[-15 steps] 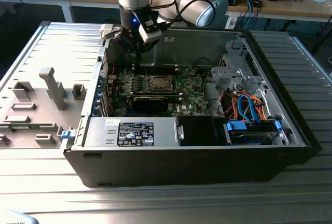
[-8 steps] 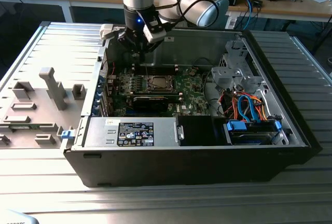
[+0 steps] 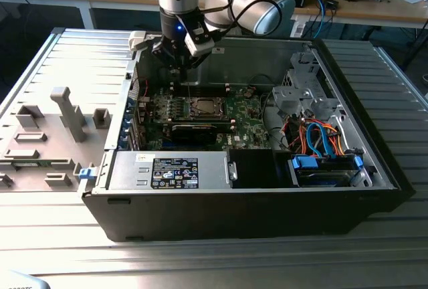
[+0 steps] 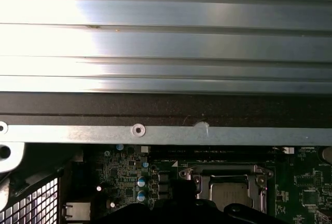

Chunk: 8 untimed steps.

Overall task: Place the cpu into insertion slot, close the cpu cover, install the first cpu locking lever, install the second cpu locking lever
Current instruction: 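Install the first cpu locking lever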

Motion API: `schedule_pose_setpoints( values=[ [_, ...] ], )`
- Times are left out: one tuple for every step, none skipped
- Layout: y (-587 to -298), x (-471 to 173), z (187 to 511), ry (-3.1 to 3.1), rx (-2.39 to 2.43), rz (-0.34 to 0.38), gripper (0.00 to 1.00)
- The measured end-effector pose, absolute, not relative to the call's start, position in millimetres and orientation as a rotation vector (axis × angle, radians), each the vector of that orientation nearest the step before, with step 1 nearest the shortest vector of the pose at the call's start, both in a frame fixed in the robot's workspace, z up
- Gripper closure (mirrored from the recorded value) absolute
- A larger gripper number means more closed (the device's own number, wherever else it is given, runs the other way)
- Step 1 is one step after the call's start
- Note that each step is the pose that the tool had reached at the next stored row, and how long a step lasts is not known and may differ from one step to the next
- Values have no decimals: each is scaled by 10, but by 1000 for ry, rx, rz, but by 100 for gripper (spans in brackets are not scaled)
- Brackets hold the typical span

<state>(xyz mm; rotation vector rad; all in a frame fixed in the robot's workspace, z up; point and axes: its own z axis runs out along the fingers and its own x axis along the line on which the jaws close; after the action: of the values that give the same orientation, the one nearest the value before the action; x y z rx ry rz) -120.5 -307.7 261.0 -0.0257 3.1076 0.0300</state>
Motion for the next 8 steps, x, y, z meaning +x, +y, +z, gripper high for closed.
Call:
schedule_pose_setpoints(
  values=[
    [-3077, -1205, 2607, 3108, -26, 30, 89],
    [-3077, -1205, 2607, 3108, -26, 30, 89],
    [-3077, -1205, 2606, 3108, -26, 30, 89],
    [-3077, -1202, 2605, 3107, -26, 30, 89],
    [-3077, -1198, 2603, 3107, -26, 30, 89],
    [-3077, -1195, 2602, 3107, -26, 30, 89],
    [-3077, -1193, 2602, 3108, -26, 30, 89],
    [-3077, -1190, 2602, 3108, -26, 30, 89]
  ],
)
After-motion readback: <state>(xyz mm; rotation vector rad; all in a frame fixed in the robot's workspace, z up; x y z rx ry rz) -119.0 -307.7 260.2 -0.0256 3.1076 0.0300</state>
